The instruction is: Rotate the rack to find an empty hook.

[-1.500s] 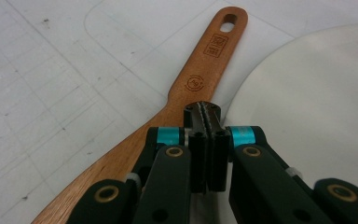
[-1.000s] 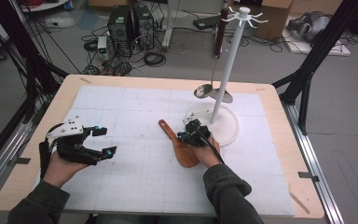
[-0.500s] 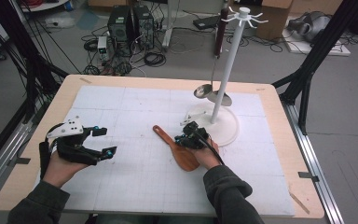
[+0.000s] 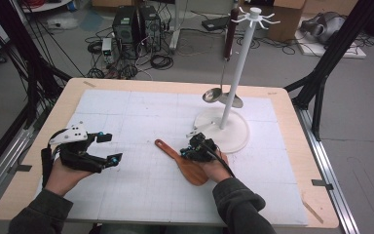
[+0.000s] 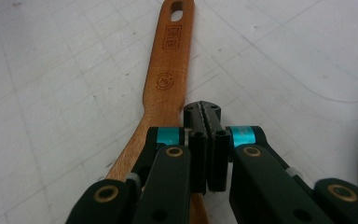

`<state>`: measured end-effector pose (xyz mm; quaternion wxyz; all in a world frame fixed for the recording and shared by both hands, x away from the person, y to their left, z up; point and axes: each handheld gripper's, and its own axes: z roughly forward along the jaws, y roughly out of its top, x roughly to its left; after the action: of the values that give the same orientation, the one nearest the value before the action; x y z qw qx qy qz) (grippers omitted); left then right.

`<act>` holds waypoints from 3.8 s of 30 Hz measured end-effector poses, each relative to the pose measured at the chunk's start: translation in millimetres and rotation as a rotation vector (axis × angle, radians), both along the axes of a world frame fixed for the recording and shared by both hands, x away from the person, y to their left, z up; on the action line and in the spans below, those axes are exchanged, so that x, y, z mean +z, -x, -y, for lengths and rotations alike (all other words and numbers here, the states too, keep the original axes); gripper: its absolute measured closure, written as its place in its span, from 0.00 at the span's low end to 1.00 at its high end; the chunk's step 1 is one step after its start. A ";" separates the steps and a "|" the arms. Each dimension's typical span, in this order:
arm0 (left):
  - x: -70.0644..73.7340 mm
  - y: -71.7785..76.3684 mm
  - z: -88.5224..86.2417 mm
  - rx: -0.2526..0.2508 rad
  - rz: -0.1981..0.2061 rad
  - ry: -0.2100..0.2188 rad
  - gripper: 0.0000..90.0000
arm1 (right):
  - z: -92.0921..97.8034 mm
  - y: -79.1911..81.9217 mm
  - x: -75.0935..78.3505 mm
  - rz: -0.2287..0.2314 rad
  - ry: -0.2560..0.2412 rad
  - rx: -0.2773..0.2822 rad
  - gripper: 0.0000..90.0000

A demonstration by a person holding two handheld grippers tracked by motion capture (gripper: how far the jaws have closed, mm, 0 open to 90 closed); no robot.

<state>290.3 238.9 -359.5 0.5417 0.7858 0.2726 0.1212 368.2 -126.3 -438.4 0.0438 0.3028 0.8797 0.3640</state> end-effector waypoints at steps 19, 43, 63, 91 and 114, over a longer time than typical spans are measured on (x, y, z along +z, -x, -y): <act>-0.3 -0.2 0.5 -0.001 -0.002 -0.004 0.19 | -6.4 7.1 5.5 0.033 -0.004 -0.006 0.92; -0.1 -0.1 0.1 0.000 0.001 -0.002 0.19 | -24.7 14.9 -1.0 0.000 -0.017 0.086 0.99; -0.8 -0.6 0.9 -0.004 -0.003 -0.009 0.19 | -35.5 25.7 6.0 0.008 -0.034 0.109 0.68; -5.1 -2.8 4.5 -0.008 -0.013 -0.019 0.19 | -50.2 30.2 0.6 0.084 0.061 0.146 0.72; -17.4 -8.9 24.1 -0.037 -0.062 -0.030 0.22 | -41.5 50.2 22.4 0.142 -0.031 0.193 0.72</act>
<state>299.1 214.8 -376.9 0.5236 0.8021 0.2726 0.0909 318.0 -84.8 -416.0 0.0663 0.1909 0.8937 0.4007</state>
